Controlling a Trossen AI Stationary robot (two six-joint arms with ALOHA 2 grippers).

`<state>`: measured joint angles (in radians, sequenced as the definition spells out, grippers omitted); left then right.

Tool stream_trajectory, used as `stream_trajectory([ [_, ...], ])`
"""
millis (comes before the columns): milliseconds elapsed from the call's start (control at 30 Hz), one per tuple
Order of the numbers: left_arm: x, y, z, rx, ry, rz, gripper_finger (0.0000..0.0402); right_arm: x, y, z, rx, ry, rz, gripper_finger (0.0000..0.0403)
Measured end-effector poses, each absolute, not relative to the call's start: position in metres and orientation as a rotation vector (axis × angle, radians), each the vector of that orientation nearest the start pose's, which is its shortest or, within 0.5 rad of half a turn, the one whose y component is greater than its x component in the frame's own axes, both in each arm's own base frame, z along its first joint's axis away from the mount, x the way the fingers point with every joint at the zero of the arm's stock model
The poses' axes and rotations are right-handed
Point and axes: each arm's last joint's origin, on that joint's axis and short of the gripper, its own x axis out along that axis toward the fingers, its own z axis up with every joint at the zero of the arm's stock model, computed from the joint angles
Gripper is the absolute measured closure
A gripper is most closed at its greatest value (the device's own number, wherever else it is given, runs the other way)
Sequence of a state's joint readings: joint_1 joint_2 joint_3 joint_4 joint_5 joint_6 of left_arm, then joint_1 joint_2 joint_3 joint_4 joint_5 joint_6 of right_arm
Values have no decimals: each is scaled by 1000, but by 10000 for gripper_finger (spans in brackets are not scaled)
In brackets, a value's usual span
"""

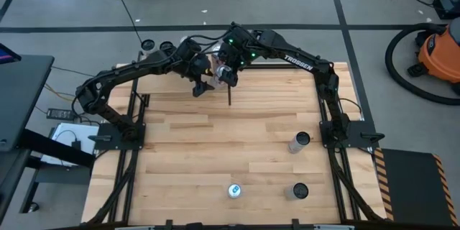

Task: Place canned beverage on shelf
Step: Put the red-silver soda can on the shelf aligned with the other red-silver soda can

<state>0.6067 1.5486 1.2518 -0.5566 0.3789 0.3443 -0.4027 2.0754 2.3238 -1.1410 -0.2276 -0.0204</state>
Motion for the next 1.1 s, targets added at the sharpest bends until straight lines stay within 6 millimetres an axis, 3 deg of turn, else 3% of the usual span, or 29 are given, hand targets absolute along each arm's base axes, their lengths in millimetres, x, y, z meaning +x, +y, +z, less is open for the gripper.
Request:
stream_trajectory([
  [367,277,178,281,-82,778,93,123,398,-162,377,275,860,-149,98],
  [1100,278,178,282,-85,770,100,127,403,-164,377,269,813,-154,84],
])
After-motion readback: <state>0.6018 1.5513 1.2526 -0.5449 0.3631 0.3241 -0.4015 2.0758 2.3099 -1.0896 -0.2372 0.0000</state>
